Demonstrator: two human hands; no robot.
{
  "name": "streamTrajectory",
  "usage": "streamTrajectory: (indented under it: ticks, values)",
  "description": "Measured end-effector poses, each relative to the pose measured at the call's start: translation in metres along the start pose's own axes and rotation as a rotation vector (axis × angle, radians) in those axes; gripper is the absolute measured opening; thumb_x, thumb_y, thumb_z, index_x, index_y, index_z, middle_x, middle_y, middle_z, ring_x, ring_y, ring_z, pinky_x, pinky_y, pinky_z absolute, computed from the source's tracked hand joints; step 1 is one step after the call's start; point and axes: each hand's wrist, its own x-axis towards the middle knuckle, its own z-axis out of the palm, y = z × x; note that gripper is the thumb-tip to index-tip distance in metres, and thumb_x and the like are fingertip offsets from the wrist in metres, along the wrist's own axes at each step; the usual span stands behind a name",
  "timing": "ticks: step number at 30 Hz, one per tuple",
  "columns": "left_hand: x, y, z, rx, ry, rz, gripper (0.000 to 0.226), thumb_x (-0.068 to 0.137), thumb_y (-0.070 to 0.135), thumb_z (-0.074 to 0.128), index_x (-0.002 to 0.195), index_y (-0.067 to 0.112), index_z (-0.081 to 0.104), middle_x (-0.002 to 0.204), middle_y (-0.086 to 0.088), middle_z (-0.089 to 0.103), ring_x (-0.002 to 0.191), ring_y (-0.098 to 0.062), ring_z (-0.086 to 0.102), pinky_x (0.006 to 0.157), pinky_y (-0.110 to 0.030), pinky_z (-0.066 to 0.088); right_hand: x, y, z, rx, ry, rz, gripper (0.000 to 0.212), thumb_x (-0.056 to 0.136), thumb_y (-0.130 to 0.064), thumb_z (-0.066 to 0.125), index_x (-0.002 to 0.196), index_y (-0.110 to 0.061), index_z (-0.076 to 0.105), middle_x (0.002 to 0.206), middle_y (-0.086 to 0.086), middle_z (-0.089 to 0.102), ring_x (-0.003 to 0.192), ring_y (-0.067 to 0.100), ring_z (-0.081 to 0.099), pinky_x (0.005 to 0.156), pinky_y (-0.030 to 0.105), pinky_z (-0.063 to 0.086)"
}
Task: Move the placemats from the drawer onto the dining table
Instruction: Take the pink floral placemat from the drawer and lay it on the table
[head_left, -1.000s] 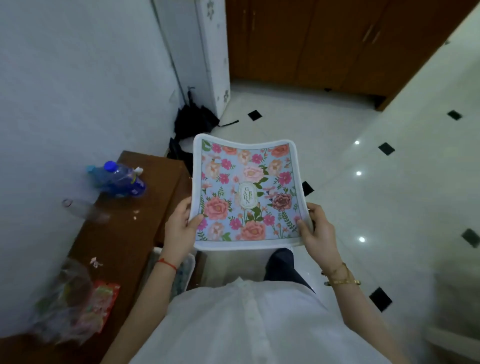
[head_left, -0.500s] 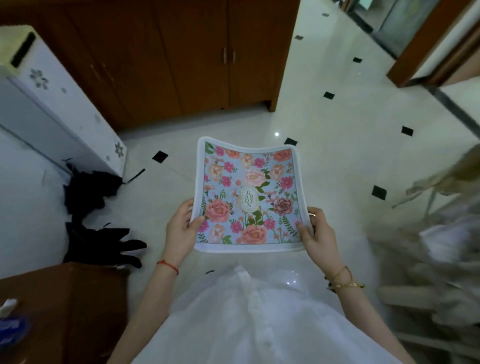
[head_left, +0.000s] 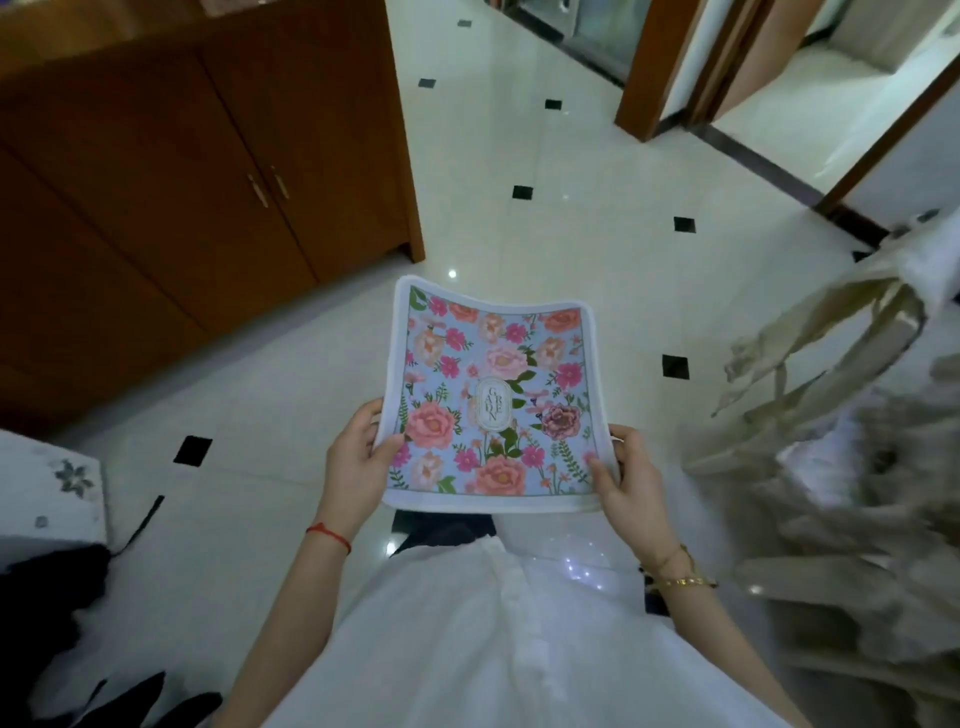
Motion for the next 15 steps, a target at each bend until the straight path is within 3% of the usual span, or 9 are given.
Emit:
streamTrajectory:
  ticks: [2, 4, 7, 10, 15]
  values:
    - [0.052, 0.021, 0.014, 0.011, -0.057, 0.029, 0.037, 0.090, -0.002, 0.056, 0.116, 0.024, 0.053, 0.108, 0.000, 0.068, 0.093, -0.007, 0.068, 0.078, -0.027, 0.058, 0.043, -0.005, -0.006, 0.034, 0.057, 0.018, 0.026, 0.093, -0.015, 0.057, 0.116, -0.011, 0.045, 0.105, 0.002, 0.067, 0.091, 0.005, 0.067, 0.070, 0.026, 0.058]
    - [0.106, 0.040, 0.028, 0.022, -0.113, 0.059, 0.038, 0.089, -0.003, 0.057, 0.116, 0.023, 0.053, 0.111, -0.005, 0.068, 0.097, -0.016, 0.068, 0.082, -0.035, 0.057, 0.083, -0.010, -0.013, 0.053, 0.117, 0.043, 0.026, 0.093, -0.017, 0.057, 0.116, -0.012, 0.045, 0.105, 0.004, 0.067, 0.092, 0.011, 0.068, 0.070, 0.033, 0.059]
    - [0.178, 0.070, 0.059, 0.036, -0.209, 0.070, 0.037, 0.089, -0.002, 0.057, 0.118, 0.021, 0.053, 0.114, -0.010, 0.067, 0.101, -0.022, 0.067, 0.085, -0.042, 0.056, 0.133, -0.016, -0.028, 0.071, 0.227, 0.093, 0.025, 0.094, -0.016, 0.057, 0.115, -0.012, 0.045, 0.104, 0.001, 0.067, 0.091, 0.007, 0.067, 0.069, 0.027, 0.059]
    - [0.235, 0.098, 0.099, 0.041, -0.313, 0.073, 0.037, 0.090, -0.003, 0.056, 0.118, 0.021, 0.053, 0.115, -0.012, 0.066, 0.100, -0.019, 0.067, 0.084, -0.037, 0.058, 0.173, -0.014, -0.047, 0.067, 0.315, 0.153, 0.025, 0.094, -0.018, 0.056, 0.116, -0.012, 0.044, 0.105, -0.001, 0.066, 0.091, 0.005, 0.067, 0.069, 0.027, 0.059]
    - [0.322, 0.128, 0.179, 0.075, -0.479, 0.063, 0.036, 0.090, -0.001, 0.057, 0.115, 0.025, 0.056, 0.114, -0.011, 0.067, 0.102, -0.025, 0.067, 0.086, -0.049, 0.056, 0.238, 0.010, -0.084, 0.086, 0.446, 0.229, 0.023, 0.094, -0.019, 0.056, 0.114, -0.014, 0.046, 0.107, -0.003, 0.066, 0.092, 0.003, 0.066, 0.070, 0.025, 0.058]
